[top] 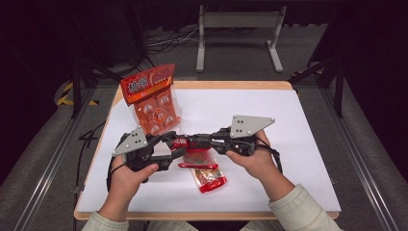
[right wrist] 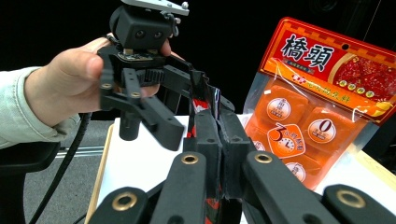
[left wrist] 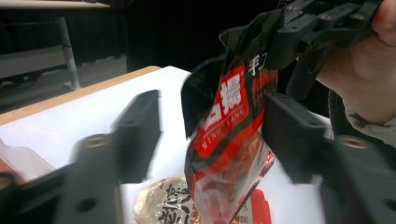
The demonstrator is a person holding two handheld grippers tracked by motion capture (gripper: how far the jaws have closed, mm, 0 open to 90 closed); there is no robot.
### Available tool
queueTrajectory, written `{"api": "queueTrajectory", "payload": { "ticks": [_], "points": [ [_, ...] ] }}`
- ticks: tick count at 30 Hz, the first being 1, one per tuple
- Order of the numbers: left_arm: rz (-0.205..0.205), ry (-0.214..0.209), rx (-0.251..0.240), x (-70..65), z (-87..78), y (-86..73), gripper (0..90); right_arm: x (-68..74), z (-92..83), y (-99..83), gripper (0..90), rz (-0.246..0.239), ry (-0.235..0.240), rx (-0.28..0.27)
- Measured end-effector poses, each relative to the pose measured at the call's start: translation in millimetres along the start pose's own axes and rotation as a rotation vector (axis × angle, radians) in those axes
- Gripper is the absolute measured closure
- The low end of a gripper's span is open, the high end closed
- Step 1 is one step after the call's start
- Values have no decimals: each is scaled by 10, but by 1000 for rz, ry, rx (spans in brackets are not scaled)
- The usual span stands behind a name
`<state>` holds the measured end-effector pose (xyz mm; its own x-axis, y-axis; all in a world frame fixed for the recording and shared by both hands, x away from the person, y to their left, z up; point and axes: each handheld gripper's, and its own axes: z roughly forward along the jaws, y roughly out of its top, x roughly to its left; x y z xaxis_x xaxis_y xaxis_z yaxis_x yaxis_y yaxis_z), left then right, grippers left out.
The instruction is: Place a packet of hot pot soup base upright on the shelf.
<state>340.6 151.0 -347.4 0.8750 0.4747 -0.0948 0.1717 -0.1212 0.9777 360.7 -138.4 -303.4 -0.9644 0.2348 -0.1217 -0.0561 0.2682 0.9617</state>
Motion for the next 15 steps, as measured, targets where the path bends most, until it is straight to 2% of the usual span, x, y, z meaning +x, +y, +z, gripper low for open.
{"api": "queueTrajectory", "payload": {
  "ticks": [1,2,3,8,10,12,15],
  "points": [
    [0,0,0,0,0,0,599,0,0,0,890,0,0,0],
    [-4,-6,1,2,-16,5,599,9,12,0,890,-4,-2,0],
    [-2,-4,-3,8,-22,9,675,17,23,0,890,-8,-3,1],
    [-2,-17,1,16,-87,37,867,28,46,-11,889,-14,-16,1],
    [8,-21,10,15,-95,52,884,36,49,-16,889,-17,-17,3],
    [45,-20,10,21,-107,71,895,46,50,-20,886,-25,-20,-1],
    [79,-50,5,37,-119,102,897,49,33,-17,883,-28,-26,-9]
  ]
}}
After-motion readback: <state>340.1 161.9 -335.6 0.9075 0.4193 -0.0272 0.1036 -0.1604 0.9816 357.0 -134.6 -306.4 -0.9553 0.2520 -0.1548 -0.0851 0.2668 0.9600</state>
